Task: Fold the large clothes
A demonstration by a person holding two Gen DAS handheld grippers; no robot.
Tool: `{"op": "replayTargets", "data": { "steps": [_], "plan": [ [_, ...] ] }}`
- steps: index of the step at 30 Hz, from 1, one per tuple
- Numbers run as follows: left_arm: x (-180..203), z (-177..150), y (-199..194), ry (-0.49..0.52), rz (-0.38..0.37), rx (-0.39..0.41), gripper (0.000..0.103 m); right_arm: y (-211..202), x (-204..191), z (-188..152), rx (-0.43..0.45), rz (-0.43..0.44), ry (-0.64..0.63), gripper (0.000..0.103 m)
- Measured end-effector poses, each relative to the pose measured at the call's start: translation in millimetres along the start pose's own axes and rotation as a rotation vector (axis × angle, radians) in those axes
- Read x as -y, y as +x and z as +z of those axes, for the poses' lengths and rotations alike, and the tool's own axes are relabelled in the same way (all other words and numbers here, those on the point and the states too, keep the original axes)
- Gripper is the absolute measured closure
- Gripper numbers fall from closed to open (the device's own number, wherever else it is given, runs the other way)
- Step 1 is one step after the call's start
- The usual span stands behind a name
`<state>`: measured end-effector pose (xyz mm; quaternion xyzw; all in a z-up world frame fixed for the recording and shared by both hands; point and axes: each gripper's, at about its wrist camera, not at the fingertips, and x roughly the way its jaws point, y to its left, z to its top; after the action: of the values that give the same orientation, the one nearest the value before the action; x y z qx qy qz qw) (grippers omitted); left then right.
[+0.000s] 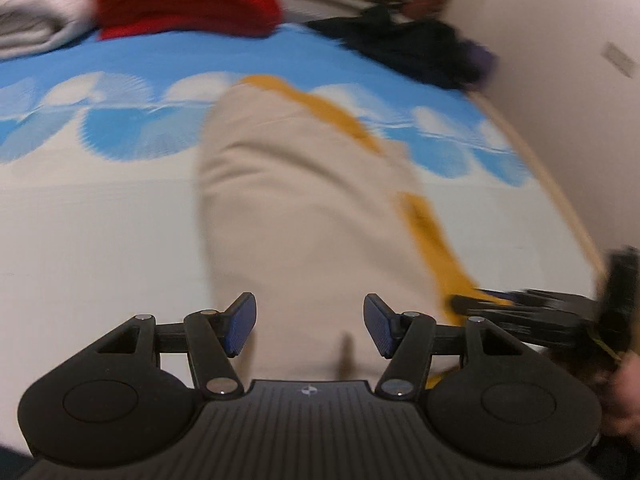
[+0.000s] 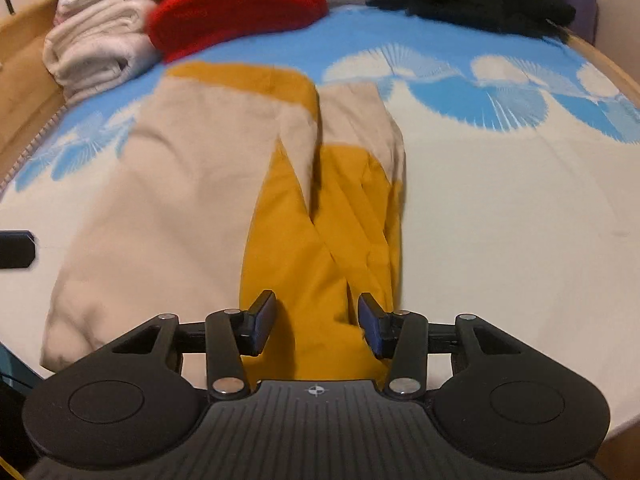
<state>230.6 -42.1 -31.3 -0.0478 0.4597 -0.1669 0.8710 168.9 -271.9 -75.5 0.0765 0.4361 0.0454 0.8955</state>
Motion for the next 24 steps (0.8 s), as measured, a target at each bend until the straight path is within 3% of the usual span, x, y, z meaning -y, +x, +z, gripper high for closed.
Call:
{"op": "replayTargets", "data": {
  "steps": [1,3,7,12,14,19,24],
  "plan": [
    [-5.3,2.2,1.6,-0.012,0.024,-0.008,0.038,-1.3,-0.3,-1.5,0.002,0.011,-0.001,0.06],
    [-13.8,6.5,0.6,-0.026,0.065,-0.016,0.038,-7.5,-3.7,-4.3,0.018,0.019,-0.027,0.095],
    [-26.6,4.4,-6.1,-0.068,0.112,-0.024,0.038,-41.2,-1.0,-9.9,0.133,0.032,-0.084,0.1],
    [-30.7,3.6,-11.4,-0.102,0.071,-0.028,0.037,-110.4,30.5,-25.3,0.317,0.108,0.05,0.103],
    [-25.2,3.1,-7.7,-0.082,0.066,-0.033,0.036,-117.3,43.0,-33.6,0.294,0.073,0.066,0.103],
    [-19.4,-2.5,4.7,-0.062,0.034,-0.08,0.035,-91.6,51.2,-50.4,0.137,-0.001,0.017,0.103],
    [-12.9,-29.1,46.3,0.096,0.078,-0.247,0.033,-58.5,42.9,-52.7,0.002,-0.051,-0.034,0.103]
  ]
}}
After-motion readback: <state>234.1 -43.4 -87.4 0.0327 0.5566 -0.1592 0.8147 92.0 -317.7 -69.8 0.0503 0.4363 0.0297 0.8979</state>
